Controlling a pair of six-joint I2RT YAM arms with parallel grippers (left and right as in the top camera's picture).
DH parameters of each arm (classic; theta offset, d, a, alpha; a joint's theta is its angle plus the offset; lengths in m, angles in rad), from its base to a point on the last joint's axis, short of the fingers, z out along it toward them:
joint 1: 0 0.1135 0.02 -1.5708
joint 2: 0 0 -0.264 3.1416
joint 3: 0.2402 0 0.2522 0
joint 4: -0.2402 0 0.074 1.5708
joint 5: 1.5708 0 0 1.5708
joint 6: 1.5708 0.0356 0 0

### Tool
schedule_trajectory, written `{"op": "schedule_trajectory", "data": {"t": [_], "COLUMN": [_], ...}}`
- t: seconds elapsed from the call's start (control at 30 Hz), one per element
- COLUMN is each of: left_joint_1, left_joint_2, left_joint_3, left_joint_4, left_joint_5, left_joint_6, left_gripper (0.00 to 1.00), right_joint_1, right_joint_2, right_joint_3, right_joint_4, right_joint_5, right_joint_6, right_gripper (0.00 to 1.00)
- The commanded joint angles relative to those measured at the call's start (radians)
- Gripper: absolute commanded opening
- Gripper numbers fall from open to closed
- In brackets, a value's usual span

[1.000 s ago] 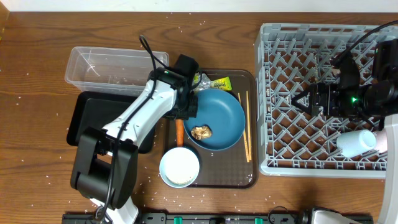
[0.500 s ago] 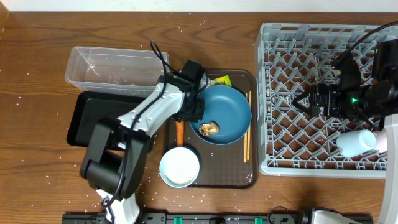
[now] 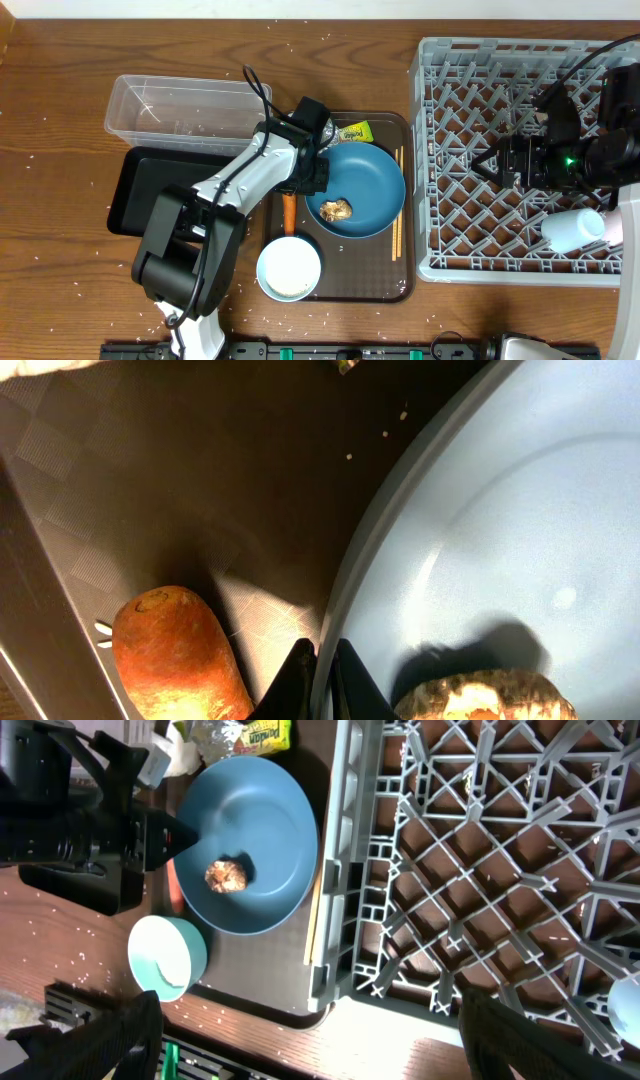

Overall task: Sort waste into correct bins and load items into the dishwasher rack
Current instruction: 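Lift and tilt blue plate with left gripper toward the clear bin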

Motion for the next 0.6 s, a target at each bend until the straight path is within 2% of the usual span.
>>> {"op": "schedule_trajectory", "data": {"t": [0.0, 0.23, 0.57], "left_joint_1": [0.003, 0.068, 0.278], "left_joint_2": [0.005, -0.108, -0.397], "left_joint_3": [-0.010, 0.040, 0.085], "left_joint_4": [-0.020, -0.137, -0.369], "left_joint_5": [-0.020, -0.020, -0.071], "left_joint_6": [0.003, 0.003, 0.003], "left_gripper": [0.06, 0.06, 0.06], "right_joint_1": [0.008, 0.008, 0.008], "right_joint_2": [0.005, 0.005, 0.005], "right_joint_3": [-0.006, -0.006, -0.006], "right_joint_4": [-0.003, -0.003, -0.003], "right_joint_5": [-0.003, -0.004, -0.004], "right_joint_6": [-0.006, -0.006, -0.006], "right_gripper": [0.85, 0.85, 0.85]}}
